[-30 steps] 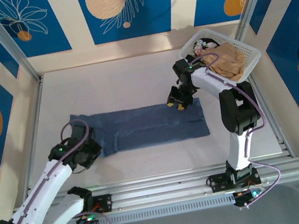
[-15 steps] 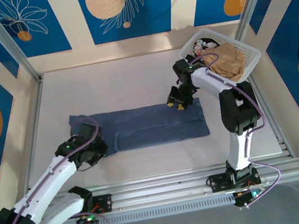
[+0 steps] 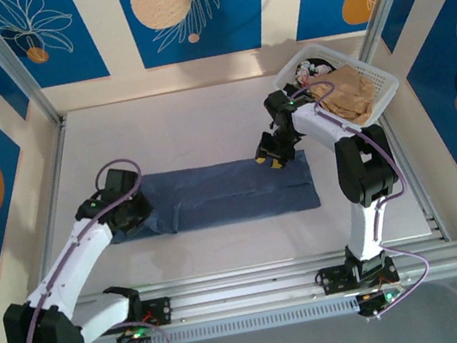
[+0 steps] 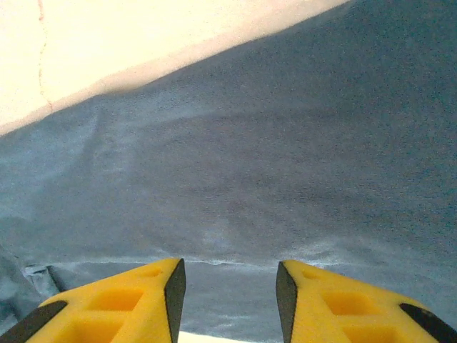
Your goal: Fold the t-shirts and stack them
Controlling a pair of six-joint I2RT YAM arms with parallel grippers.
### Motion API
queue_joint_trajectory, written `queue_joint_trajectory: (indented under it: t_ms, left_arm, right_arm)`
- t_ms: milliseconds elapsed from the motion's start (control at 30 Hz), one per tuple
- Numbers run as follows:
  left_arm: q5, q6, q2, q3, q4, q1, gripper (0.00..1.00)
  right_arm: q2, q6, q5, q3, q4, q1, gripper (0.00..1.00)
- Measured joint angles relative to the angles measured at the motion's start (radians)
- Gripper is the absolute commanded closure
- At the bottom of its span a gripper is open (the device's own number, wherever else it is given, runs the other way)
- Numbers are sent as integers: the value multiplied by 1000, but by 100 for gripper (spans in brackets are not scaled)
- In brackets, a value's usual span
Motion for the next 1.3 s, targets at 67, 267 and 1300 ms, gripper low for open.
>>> queue_joint_trajectory:
  t_ms: [67,267,1300]
  left_arm:
    - [-4,31,32,8,-8,31,100]
    - [-34,106,118,14,-7,81,100]
    - [-351,117,647,235,-58,166,66]
  right_arm:
    - [0,0,0,0,-2,0,59]
    - [0,0,0,0,-5,0,58]
    - [-30,0,5,-112,8,-21,59]
